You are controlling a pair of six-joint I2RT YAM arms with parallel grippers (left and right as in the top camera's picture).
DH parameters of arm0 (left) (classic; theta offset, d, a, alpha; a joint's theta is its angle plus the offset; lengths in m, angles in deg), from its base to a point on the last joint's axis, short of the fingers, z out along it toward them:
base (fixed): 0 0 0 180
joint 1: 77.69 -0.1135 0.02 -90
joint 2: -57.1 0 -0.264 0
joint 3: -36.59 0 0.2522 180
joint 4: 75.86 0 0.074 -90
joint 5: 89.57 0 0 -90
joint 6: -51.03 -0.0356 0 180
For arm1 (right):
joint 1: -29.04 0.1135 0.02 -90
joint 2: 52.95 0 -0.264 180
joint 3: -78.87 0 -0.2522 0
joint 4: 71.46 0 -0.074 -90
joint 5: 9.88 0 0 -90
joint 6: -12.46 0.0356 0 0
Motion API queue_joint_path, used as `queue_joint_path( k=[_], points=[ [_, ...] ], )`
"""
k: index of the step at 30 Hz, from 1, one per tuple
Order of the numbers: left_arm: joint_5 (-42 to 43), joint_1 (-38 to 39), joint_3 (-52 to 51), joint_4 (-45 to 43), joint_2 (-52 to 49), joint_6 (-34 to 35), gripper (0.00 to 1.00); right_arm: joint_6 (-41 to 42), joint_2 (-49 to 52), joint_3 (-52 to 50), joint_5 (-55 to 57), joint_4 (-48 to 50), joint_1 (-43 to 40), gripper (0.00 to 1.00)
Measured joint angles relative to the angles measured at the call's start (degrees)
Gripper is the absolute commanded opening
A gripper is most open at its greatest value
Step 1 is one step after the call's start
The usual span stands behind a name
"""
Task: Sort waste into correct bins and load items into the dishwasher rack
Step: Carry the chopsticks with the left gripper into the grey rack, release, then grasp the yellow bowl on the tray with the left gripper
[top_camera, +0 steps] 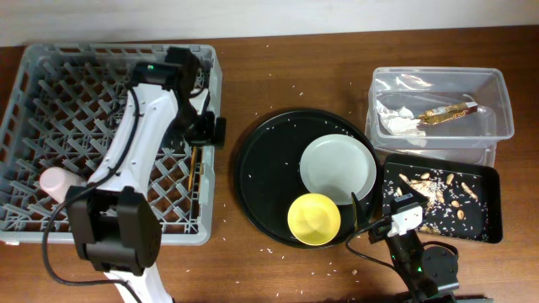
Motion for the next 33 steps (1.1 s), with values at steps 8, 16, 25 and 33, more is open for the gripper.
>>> queue_joint_path(
  k=[8,16,25,33],
  points=[
    [18.36,2.25,9.44,1.86,1.99,-0.42,0.37,-0.02,0.0,0.0,0.0,0.0,-0.02,0.98],
    [9.94,16.7,9.44,1.97,1.99,3.89,0.0,-0.02,0.0,0.0,0.0,0.0,0.0,0.98],
    [-5.27,19.52,9.44,0.92,1.99,18.14,0.23,0.0,0.0,0.0,0.0,0.02,0.0,0.98],
    [6.64,19.69,9.49,1.18,-3.45,2.56,0.52,-0.02,0.0,0.0,0.0,0.02,0.0,0.98]
  ],
)
